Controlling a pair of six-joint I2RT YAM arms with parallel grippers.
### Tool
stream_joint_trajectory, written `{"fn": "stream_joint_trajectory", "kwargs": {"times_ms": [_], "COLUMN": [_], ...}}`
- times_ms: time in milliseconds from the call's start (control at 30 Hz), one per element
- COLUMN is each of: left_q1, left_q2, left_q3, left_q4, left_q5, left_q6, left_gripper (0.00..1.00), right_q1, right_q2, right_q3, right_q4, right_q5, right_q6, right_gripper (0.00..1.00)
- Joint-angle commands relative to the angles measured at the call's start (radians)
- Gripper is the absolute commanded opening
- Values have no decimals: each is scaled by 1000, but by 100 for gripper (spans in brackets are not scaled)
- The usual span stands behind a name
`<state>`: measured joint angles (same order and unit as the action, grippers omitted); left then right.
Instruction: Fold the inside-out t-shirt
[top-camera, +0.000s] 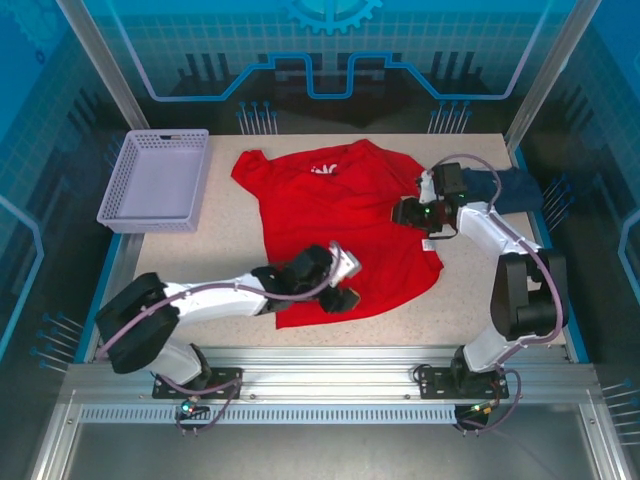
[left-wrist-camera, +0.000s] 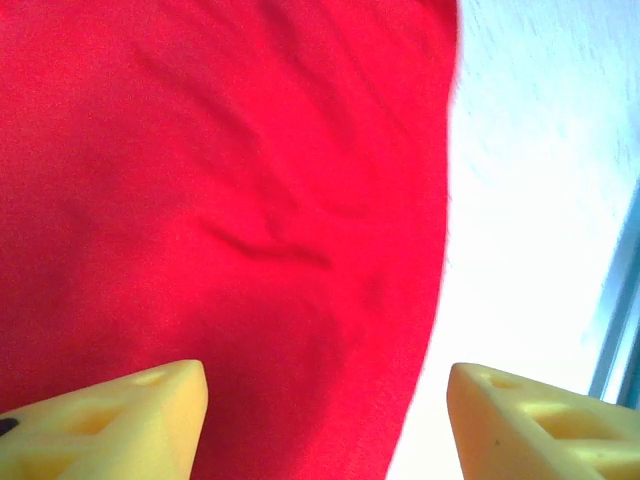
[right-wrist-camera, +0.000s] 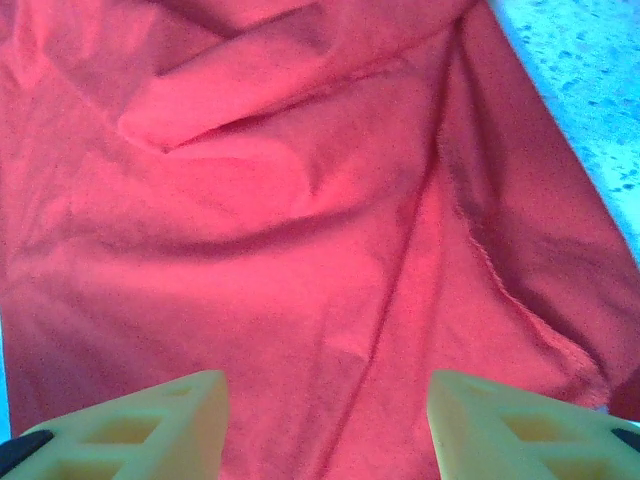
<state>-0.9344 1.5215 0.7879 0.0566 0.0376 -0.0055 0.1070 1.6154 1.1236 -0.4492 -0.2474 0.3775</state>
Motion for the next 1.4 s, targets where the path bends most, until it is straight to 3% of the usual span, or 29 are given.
{"fn": "stream_joint_trajectory", "kwargs": {"times_ms": [0,267,500,633,833,1167,1367], "left_q1": [-46,-78,-78,-79,-66,68,94], "left_q2": [109,302,385,420,379,301,321], "left_q3": [80,232,281,313,297,269,278], "left_q4": [-77,-143,-189,-216,-176,-124,-139], "left_q5": [3,-9,48,32,24,297,331], "left_q6": [176,245,278,271,234,55,44], "left_gripper": [62,57,55,39,23,18,10], "right_q1": [-10,-23,-38,-37,-37,-30,-17], "right_q2": [-32,-79,-95,-94,-97,-145,-160], "right_q3": [-33,-97,-108,-109,-113,-137,-161], "right_q4": [15,25,33,32,26,3,-2], "right_q5": [-27,-34,-45,-50,-56,-65,-59], "right_q6": [9,5,6,5,7,3,-2], "right_gripper": [55,56,56,56,56,56,56]}}
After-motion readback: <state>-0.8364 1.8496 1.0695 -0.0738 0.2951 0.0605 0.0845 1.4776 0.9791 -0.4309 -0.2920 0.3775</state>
